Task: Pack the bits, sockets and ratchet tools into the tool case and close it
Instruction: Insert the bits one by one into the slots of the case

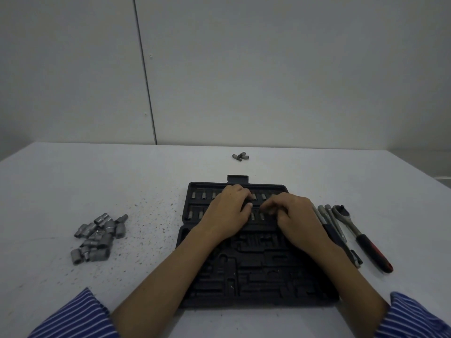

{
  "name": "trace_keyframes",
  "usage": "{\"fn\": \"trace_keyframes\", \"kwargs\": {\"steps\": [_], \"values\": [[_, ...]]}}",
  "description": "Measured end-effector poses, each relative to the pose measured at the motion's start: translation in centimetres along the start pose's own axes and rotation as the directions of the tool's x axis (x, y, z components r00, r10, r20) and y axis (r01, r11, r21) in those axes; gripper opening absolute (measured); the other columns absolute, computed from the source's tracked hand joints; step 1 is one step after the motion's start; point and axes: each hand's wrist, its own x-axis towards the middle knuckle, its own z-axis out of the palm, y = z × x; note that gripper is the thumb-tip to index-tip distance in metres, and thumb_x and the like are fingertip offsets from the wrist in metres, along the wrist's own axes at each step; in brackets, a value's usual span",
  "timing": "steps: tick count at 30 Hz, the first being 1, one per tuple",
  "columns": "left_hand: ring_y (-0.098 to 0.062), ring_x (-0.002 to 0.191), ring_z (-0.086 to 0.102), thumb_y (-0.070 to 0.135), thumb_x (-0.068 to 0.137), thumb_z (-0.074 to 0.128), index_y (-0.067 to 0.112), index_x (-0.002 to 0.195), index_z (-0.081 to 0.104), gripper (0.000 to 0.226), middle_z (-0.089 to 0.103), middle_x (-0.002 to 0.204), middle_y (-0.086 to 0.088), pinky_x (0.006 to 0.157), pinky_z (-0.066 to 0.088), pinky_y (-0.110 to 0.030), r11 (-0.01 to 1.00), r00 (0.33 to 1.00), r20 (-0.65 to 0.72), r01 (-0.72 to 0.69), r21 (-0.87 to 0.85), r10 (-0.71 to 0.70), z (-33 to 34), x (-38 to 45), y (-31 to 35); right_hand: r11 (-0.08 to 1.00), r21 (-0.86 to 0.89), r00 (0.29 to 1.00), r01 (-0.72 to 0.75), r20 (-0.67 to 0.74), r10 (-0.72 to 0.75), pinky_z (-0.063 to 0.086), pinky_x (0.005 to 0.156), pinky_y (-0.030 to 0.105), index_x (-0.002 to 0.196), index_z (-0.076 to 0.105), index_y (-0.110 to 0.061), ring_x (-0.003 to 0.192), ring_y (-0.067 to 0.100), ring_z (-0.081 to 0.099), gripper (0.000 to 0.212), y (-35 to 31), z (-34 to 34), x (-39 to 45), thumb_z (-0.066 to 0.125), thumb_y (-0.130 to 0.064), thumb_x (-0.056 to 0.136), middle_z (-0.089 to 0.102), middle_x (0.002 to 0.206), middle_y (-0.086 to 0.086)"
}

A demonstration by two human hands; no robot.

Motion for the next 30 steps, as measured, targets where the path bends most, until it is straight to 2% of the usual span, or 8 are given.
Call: {"fn": "trace_keyframes", "kwargs": {"steps": [5,12,17,20,22,27,30], "values": [[-0.015,0.115,0.043,0.023,0.095,0.046,0.013,0.114,0.056,0.023,0.054,0.120,0.000,0.094,0.039,-0.030,1.000,1.000,-0.005,-0.009,0.003,0.009,0.0,0.0,0.0,1.000,-0.020,1.000,-0.006,0.019,0.006,0.036,0.070,-0.004,0.087,0.077,-0.013,0.077,0.006,0.058,0.042,0.2,0.1,0.1,0.045,0.014,0.078,0.069,0.090,0.000],[-0.015,0.114,0.043,0.024,0.095,0.046,0.013,0.114,0.056,0.024,0.054,0.119,0.000,0.092,0.040,-0.029,1.000,1.000,-0.007,-0.003,0.010,0.003,0.0,0.1,0.0,0.999,-0.035,0.998,-0.040,0.055,0.042,0.039,0.069,0.004,0.086,0.076,-0.015,0.079,0.012,0.060,0.041,0.2,0.1,0.4,0.044,0.010,0.081,0.066,0.086,-0.002],[-0.016,0.114,0.044,0.025,0.095,0.046,0.014,0.114,0.056,0.025,0.055,0.119,-0.001,0.092,0.041,-0.031,1.000,1.000,0.010,0.005,0.027,-0.006,-0.3,0.2,0.2,0.996,-0.059,0.993,-0.064,0.095,0.069,0.042,0.062,0.017,0.079,0.074,-0.018,0.067,0.005,0.055,0.039,-0.2,-0.1,1.1,0.043,0.005,0.082,0.056,0.068,-0.018],[-0.016,0.114,0.045,0.025,0.095,0.046,0.013,0.114,0.057,0.025,0.055,0.118,-0.001,0.091,0.042,-0.031,0.999,1.000,0.021,0.003,0.039,-0.003,-0.6,0.4,0.2,0.992,-0.089,0.988,-0.085,0.121,0.096,0.044,0.058,0.026,0.071,0.071,-0.025,0.061,0.009,0.054,0.041,-0.4,-0.1,1.7,0.043,0.003,0.080,0.058,0.066,-0.015],[-0.016,0.112,0.045,0.025,0.095,0.047,0.014,0.112,0.058,0.024,0.057,0.115,-0.001,0.090,0.042,-0.032,0.999,1.000,0.027,0.004,0.043,-0.005,-0.7,0.6,0.2,0.987,-0.119,0.983,-0.105,0.136,0.121,0.040,0.055,0.025,0.070,0.070,-0.027,0.056,0.009,0.051,0.040,-0.5,-0.1,2.1,0.043,0.001,0.079,0.059,0.066,-0.013],[-0.017,0.107,0.047,0.024,0.093,0.048,0.014,0.106,0.060,0.020,0.058,0.108,-0.002,0.088,0.042,-0.034,0.999,1.000,0.015,0.025,0.044,-0.026,-1.0,1.2,-0.2,0.983,-0.158,0.983,-0.097,0.139,0.119,0.035,0.054,0.023,0.087,0.072,-0.027,0.058,0.007,0.048,0.035,-1.2,0.1,3.4,0.044,-0.005,0.083,0.064,0.077,-0.007],[-0.018,0.108,0.047,0.023,0.093,0.047,0.012,0.108,0.059,0.021,0.058,0.109,-0.003,0.087,0.043,-0.034,0.997,0.998,-0.026,0.056,0.061,-0.054,-1.2,2.0,-0.7,0.982,-0.169,0.987,-0.079,0.127,0.102,0.044,0.066,0.026,0.097,0.070,-0.024,0.077,0.013,0.058,0.031,-1.3,0.3,4.4,0.045,-0.010,0.086,0.069,0.094,-0.005]]}}
